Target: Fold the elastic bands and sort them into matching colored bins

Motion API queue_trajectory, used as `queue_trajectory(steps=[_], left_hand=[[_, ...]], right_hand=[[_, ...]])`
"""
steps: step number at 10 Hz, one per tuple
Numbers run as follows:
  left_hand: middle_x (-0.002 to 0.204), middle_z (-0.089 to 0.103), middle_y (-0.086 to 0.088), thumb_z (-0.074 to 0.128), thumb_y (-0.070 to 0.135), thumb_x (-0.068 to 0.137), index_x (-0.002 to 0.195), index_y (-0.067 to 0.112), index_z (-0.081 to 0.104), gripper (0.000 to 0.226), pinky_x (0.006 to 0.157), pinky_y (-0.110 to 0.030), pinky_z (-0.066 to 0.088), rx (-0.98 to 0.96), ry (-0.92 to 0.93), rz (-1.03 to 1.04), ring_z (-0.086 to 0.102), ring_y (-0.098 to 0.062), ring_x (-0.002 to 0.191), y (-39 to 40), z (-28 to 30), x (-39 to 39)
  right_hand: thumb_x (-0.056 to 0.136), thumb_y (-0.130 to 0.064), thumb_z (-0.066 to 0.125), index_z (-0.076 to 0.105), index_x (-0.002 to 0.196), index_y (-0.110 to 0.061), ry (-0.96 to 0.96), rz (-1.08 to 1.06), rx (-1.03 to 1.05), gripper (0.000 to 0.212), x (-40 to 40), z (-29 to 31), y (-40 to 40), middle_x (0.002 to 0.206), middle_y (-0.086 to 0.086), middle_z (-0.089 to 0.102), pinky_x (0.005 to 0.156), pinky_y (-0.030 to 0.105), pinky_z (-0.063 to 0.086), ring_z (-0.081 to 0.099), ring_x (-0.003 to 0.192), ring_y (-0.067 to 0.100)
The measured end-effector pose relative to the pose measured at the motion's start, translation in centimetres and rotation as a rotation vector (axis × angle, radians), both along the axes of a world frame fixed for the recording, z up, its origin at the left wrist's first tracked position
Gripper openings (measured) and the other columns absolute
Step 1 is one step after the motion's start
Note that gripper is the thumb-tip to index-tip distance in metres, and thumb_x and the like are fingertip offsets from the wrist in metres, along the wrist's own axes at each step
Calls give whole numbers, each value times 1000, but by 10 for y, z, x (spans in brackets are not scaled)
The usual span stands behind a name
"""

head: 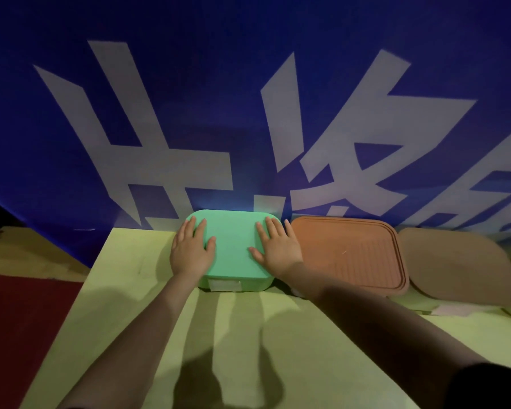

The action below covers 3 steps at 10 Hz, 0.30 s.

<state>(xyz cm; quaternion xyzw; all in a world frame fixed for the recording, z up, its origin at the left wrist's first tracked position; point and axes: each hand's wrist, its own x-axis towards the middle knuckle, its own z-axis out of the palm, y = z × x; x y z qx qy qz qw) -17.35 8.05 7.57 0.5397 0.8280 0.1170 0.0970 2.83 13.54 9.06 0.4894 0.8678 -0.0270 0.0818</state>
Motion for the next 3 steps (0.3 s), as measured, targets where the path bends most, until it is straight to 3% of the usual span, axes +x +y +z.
queue_trajectory(steps=[2,3], left_hand=[[159,18,-4,47,40,96,148,20,30,58,118,-37,14,-113,-93,-28,12,-22,147,15,20,-3],[152,35,-10,50,33,95,138,14,47,47,114,-34,22,-20,-196,5,30,-25,140,18,29,9]], right_hand=[[99,-56,23,5,154,-20,91,-7,-147,69,6,12,3,161,9,3,121,43,4,-1,149,25],[99,-49,35,25,150,-18,317,-62,-250,61,16,28,2,155,10,26,118,40,17,19,144,26]])
